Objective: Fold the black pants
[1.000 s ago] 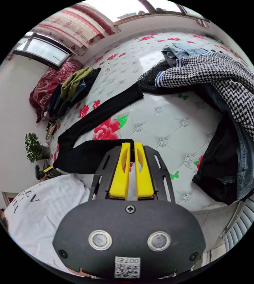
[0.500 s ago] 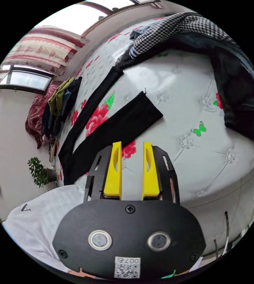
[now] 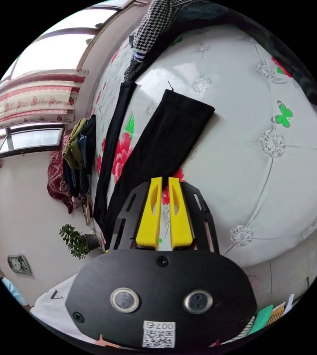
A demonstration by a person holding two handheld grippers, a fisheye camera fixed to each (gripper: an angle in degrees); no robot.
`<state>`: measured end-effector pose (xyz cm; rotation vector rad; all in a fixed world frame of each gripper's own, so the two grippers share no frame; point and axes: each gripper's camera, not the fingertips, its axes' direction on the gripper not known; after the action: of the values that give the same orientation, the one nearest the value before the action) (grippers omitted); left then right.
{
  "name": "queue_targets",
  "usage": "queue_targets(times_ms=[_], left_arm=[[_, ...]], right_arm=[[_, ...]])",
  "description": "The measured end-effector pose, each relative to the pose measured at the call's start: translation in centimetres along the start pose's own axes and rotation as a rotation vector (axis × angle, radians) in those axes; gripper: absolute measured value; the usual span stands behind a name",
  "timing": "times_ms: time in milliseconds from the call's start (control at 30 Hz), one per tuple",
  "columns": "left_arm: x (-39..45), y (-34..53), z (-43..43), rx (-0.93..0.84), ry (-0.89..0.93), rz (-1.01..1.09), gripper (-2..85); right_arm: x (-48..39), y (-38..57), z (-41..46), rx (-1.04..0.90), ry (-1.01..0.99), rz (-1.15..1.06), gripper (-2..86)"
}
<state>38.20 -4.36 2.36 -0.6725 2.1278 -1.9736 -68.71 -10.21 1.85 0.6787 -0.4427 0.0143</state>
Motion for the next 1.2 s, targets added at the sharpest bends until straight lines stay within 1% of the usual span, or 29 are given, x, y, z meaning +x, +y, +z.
queue_targets(times_ms=[100,167,200,267,300,367,433,500,533,567,633,667,767,900,1067,1200], left_arm=[[0.2,-0.3,-1.8,0.055,0.087,0.077,-0.9],[1.5,-0.2,-4.2,0.079,0.139,0.186,-0.9],[1.9,-0.1,-4.9,0.084,0.153,0.216,-0.9],[3.5,0.8,-8.0,0.102,0.185,0.329,-1.0],[3.9,1.1,-8.7,0.103,0.184,0.358,-1.0],[5.2,3.0,-11.5,0.123,0.152,0.502,-1.0],[4.8,4.1,-12.5,0.117,0.094,0.56,-1.0],[2.8,4.4,-12.3,0.093,0.037,0.529,-1.0],[0.8,4.3,-12.0,0.089,0.044,0.445,-1.0],[-0.9,4.5,-12.0,0.117,0.086,0.374,-1.0],[-2.2,4.9,-12.0,0.153,0.163,0.32,-1.0],[-2.2,5.0,-11.7,0.146,0.17,0.315,-1.0],[0.0,5.0,-11.6,0.123,0.101,0.384,-1.0],[2.8,4.0,-12.3,0.151,0.169,0.434,-1.0],[6.9,1.3,-10.9,0.191,0.188,0.462,-1.0],[9.9,-2.1,-9.0,0.176,0.153,0.433,-1.0]], right_arm=[[0.6,0.1,0.3,-0.009,-0.067,0.005,0.4],[-0.9,1.0,-2.5,0.087,-0.178,-0.096,0.0],[-1.4,1.3,-3.5,0.111,-0.203,-0.122,-0.1],[-3.6,3.0,-8.1,0.193,-0.283,-0.233,-0.2],[-4.1,3.6,-9.5,0.221,-0.295,-0.262,-0.2],[-5.5,6.5,-14.6,0.345,-0.339,-0.396,-0.3],[-5.2,8.1,-16.2,0.365,-0.295,-0.42,-0.3],[-3.6,8.4,-14.7,0.264,-0.172,-0.363,-0.3],[-2.1,8.7,-13.2,0.187,-0.133,-0.292,-0.3],[-0.7,9.7,-12.5,0.185,-0.17,-0.255,-0.3],[0.9,11.4,-12.4,0.226,-0.246,-0.204,-0.3],[1.6,12.3,-12.3,0.241,-0.278,-0.176,-0.3],[2.1,13.6,-12.9,0.279,-0.303,-0.15,-0.3],[0.8,14.0,-14.6,0.336,-0.314,-0.169,-0.3],[-3.6,12.8,-16.1,0.406,-0.303,-0.233,-0.3],[-8.7,9.5,-15.5,0.378,-0.24,-0.288,-0.3]])
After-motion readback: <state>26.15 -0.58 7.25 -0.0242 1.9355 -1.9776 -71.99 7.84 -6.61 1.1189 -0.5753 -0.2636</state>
